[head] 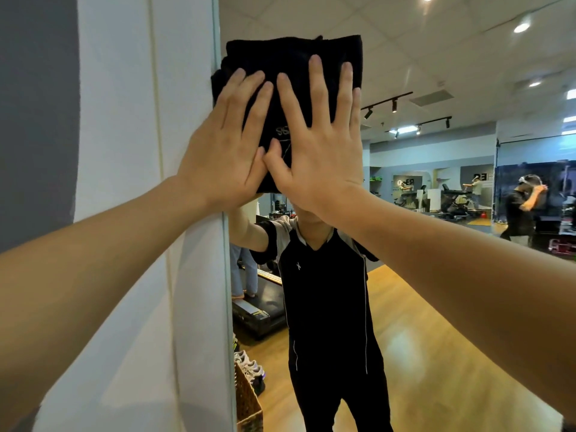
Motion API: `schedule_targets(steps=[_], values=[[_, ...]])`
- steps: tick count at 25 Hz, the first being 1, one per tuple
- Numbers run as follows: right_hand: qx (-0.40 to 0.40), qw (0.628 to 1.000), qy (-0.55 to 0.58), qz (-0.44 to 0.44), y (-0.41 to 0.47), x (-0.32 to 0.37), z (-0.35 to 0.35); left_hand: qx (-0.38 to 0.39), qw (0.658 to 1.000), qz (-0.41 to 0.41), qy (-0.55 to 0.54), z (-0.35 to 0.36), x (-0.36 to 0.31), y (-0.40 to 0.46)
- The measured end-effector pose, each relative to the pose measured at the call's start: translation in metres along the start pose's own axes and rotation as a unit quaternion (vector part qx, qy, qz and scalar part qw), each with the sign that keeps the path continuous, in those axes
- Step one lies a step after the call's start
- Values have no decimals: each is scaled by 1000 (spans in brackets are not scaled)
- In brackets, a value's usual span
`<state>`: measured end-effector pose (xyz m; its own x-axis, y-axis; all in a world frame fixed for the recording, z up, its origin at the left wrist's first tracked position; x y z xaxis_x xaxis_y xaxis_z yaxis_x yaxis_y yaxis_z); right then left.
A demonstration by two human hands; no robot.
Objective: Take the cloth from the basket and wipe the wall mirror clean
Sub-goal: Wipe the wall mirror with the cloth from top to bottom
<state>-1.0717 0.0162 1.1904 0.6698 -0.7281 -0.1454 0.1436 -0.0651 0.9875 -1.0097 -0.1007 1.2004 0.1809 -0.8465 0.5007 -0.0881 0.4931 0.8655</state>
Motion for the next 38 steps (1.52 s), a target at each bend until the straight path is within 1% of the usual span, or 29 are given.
schedule_targets(steps=[4,9,12,15,18,25,28,33,35,38], values=[[3,1000,-8,-20,25,-5,4,6,999,4,31,1,11,20],[-12,1000,-13,-4,94,-18,7,30,998,-3,58,-2,46,85],[-28,1000,-10,2,102,-21,7,32,998,-12,54,0,47,92],[-25,1000,-7,-6,82,-20,3,21,998,-37,40,0,34,73],[-8,1000,0,-15,46,-18,0,20,999,-38,22,1,12,42],[4,999,31,-30,-44,-11,-9,27,998,-53,-4,3,-38,-37],[6,999,34,-32,-63,-15,-12,35,998,-53,-8,4,-50,-49],[13,998,38,-46,-74,-22,-14,27,997,-77,-10,8,-68,-58],[16,998,41,-45,-85,-35,-19,31,996,-77,-22,13,-85,-59],[20,998,52,-40,-114,-68,-30,37,995,-75,-54,24,-129,-59]])
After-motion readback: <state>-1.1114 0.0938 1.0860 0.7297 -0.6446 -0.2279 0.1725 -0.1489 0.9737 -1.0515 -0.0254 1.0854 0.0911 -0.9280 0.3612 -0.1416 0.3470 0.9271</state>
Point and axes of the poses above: each hand's wrist, its own y-axis towards the middle knuckle, its own z-axis out of the palm, x = y × z, the point moved 7 cm from there along y, towards the middle knuckle, and after that the axes turned 9 degrees about -x, right-handed, at the moved point
